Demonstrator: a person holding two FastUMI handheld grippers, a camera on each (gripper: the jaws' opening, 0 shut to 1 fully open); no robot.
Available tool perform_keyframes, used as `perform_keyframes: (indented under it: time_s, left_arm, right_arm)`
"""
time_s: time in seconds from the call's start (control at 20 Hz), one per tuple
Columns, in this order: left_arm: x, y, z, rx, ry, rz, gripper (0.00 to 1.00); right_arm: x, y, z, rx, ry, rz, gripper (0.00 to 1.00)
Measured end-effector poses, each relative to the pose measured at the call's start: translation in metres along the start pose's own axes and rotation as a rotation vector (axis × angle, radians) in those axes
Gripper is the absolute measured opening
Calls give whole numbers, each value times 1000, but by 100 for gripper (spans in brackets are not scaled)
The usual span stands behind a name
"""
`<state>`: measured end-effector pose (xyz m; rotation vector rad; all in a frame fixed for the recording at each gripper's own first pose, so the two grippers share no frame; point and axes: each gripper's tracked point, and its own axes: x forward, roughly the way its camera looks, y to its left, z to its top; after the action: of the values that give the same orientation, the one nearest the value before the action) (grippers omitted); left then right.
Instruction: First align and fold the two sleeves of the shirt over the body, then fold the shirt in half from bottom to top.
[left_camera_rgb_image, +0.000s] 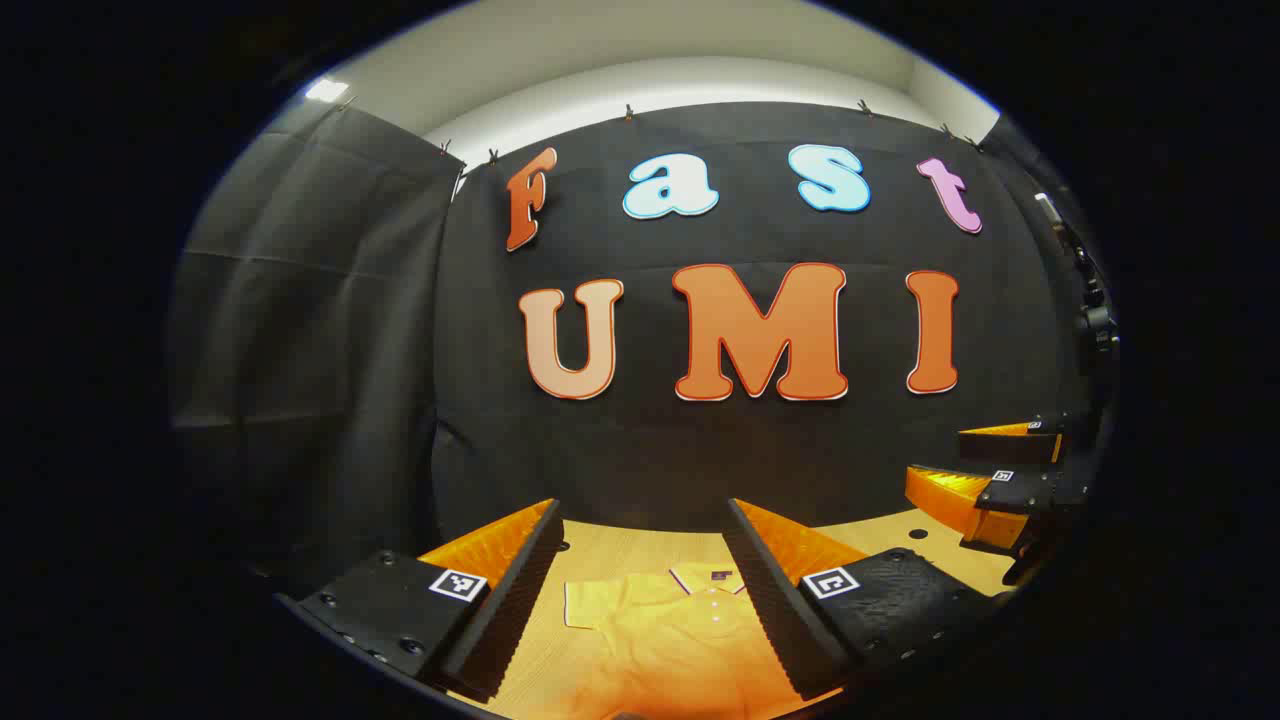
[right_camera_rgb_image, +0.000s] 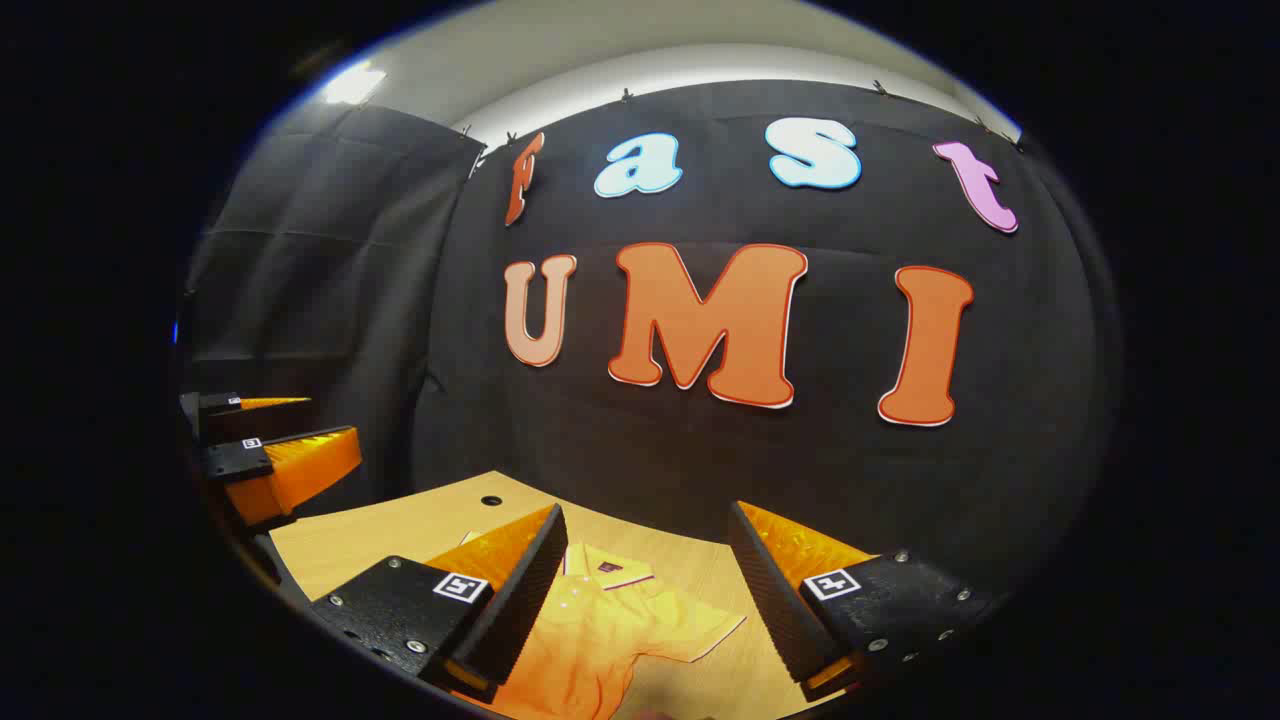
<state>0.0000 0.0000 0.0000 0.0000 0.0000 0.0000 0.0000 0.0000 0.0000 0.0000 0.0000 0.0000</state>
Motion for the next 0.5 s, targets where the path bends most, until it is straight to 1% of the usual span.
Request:
perform_keyframes:
  time_s: [0.1, 0.2, 0.25, 0.35, 0.45, 0.5]
  left_arm:
    - [7, 8, 3, 17, -19, -9, 99]
    - [19, 18, 9, 31, -45, -34, 99]
    - [24, 24, 7, 30, -39, -49, 99]
    - [30, 38, 8, 21, -54, -68, 99]
    - [38, 48, 5, 10, -53, -100, 100]
    - [42, 54, 2, 17, -47, -110, 99]
  right_arm:
    - [1, 1, -1, 7, 9, -16, 99]
    - [4, -1, 2, -12, -1, -64, 99]
    - [7, 0, 3, -8, 11, -89, 98]
    - [8, 15, 3, 33, 19, -108, 99]
    - [12, 28, 4, 46, 32, -132, 99]
    - [12, 32, 1, 49, 42, -150, 99]
